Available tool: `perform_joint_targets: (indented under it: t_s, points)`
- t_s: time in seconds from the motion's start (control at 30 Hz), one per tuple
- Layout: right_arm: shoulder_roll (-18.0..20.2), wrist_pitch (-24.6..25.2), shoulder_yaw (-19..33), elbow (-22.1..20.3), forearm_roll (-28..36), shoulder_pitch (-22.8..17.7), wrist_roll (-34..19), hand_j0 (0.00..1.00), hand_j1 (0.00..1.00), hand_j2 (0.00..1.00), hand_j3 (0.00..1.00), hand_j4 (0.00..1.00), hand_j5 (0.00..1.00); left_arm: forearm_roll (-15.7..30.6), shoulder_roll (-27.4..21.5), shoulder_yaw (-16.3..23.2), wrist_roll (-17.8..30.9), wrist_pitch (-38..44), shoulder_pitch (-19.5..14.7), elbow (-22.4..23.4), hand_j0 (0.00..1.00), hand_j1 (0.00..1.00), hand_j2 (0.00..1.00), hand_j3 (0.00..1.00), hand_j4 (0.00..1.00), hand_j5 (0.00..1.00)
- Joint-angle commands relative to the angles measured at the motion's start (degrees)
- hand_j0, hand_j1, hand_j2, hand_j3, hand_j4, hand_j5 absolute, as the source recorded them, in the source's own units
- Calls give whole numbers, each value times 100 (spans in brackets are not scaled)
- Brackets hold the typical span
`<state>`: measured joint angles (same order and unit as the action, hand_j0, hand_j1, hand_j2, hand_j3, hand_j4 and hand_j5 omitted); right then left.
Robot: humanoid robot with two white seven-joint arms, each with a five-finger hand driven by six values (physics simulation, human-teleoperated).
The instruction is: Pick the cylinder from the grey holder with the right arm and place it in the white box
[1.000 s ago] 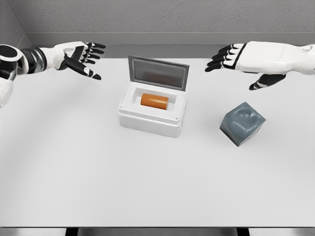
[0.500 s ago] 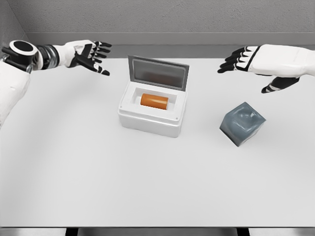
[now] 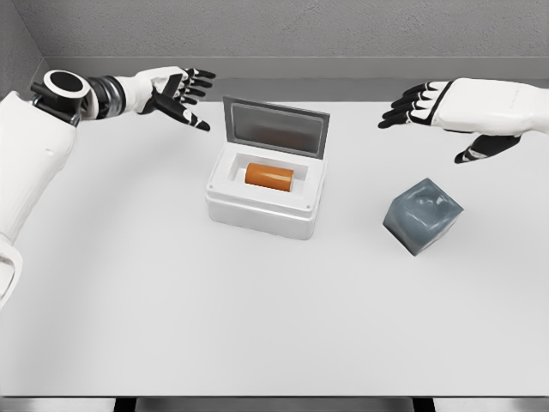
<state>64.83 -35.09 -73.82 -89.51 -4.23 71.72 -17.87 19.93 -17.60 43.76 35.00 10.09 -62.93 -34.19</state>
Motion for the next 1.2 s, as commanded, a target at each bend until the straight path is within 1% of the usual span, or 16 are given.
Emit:
perform_joint_targets:
  t_s: [0.0, 0.27, 0.3, 0.33, 0.37, 0.4, 0.43, 0.57, 0.63, 0.77, 0.8, 1.17]
  points:
    - [-14, 9, 8, 4, 36, 0, 3, 100, 100, 100, 100, 100, 100, 11, 20, 1, 0, -165, 0, 88, 100, 100, 100, 100, 100, 100]
    - [4, 9, -27, -5, 36, -18, 3, 100, 100, 100, 100, 100, 100, 2, 99, 45, 0, -525, -35, 281, 100, 100, 100, 100, 100, 100]
    - [-5, 9, -45, -5, 36, -26, 12, 100, 100, 100, 100, 100, 100, 2, 99, 97, 0, -534, -35, 281, 100, 100, 100, 100, 100, 100]
    - [4, 9, -45, -5, 36, -97, 12, 100, 100, 100, 100, 100, 100, 2, 99, 115, 0, -534, -35, 281, 100, 100, 100, 100, 100, 100]
    - [4, 9, -45, -14, 36, -105, 20, 100, 100, 100, 100, 100, 100, -24, 99, 124, 0, -534, -35, 281, 100, 100, 100, 100, 100, 100]
    - [12, 9, -54, -5, 36, -114, 73, 100, 100, 100, 100, 100, 100, -182, 142, 115, 0, -534, -35, 281, 100, 100, 100, 100, 100, 100]
    - [21, 9, -54, -14, 36, -114, 143, 100, 100, 100, 100, 100, 100, -227, 160, 115, 0, -534, -35, 281, 100, 100, 100, 100, 100, 100]
    - [21, 9, -54, -5, 36, -114, 143, 100, 100, 100, 100, 100, 100, -420, 178, 124, 0, -534, -35, 281, 100, 100, 100, 100, 100, 100]
    - [12, 9, -54, -5, 36, -114, 143, 100, 100, 100, 100, 100, 100, -420, 204, 220, 0, -534, -35, 281, 100, 100, 100, 100, 100, 100]
    - [4, 9, -54, -5, 36, -114, 143, 100, 100, 100, 100, 100, 100, -420, 283, 256, 0, -578, -35, 281, 100, 100, 100, 100, 100, 100]
    - [4, 9, -54, -5, 36, -114, 143, 100, 100, 100, 100, 100, 100, -420, 336, 326, 0, -578, -35, 281, 100, 100, 100, 100, 100, 100]
    - [-58, 9, -71, 13, 45, -105, 143, 100, 100, 100, 100, 100, 100, -420, 310, 335, 0, -850, -105, 272, 100, 100, 100, 100, 100, 100]
